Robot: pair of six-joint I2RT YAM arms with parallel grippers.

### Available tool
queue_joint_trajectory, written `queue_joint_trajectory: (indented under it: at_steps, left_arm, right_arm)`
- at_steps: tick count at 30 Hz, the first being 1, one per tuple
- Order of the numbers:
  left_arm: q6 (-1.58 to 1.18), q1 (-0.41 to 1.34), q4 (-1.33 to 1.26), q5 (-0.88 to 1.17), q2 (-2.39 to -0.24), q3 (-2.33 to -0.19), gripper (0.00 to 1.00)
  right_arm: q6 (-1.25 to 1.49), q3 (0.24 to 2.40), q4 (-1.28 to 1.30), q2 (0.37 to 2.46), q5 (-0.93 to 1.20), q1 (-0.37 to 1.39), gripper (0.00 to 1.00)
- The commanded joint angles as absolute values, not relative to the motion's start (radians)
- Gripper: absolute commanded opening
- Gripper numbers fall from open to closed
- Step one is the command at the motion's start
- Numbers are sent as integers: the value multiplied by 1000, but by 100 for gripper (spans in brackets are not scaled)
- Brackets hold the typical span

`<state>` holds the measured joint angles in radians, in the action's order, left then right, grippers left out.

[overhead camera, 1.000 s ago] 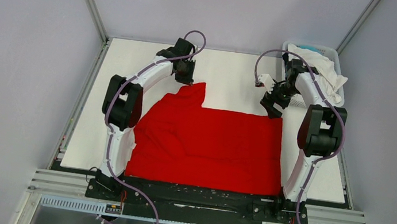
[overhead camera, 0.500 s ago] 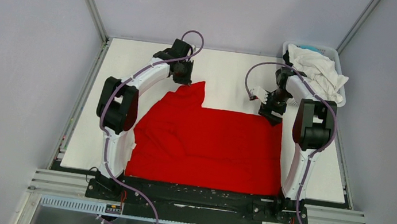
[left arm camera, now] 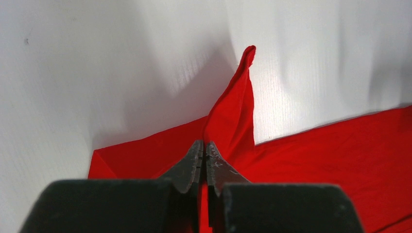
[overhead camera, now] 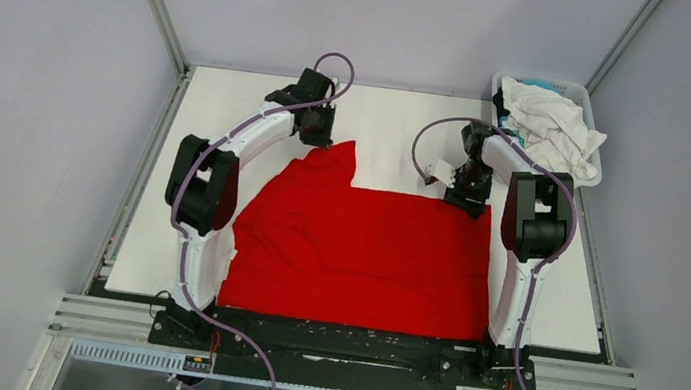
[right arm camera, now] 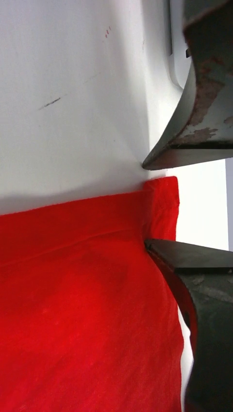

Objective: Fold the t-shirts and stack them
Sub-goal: Grab the side of the flattened tshirt furthest away from the robot with both arms

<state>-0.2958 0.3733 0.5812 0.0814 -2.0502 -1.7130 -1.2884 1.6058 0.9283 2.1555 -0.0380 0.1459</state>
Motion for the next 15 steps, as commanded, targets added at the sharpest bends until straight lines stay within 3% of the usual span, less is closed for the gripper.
queue_joint_trajectory:
  at_steps: [1,5,9,12,15]
  left_arm:
    - [-303,377,552,53,-1983,-1706,0]
    - [-304,378,553,55,-1980,-1704,0]
    - [-298,378,549,64,-1973,-1704,0]
    - [-295,379,549,74,-1962,-1696,0]
    - [-289,385,541,84,-1933,-1669,0]
  right_arm:
    - [-1266,1601,955,2168,-95,171,59]
    - [-1276,1602,982,2177,-67,177,40]
    - [-1281,1607,984,2183,-59,177,29]
    - [-1271,1602,941,2159,-79,177,4]
    - [-1272,1595,918,2112,-101,178,0]
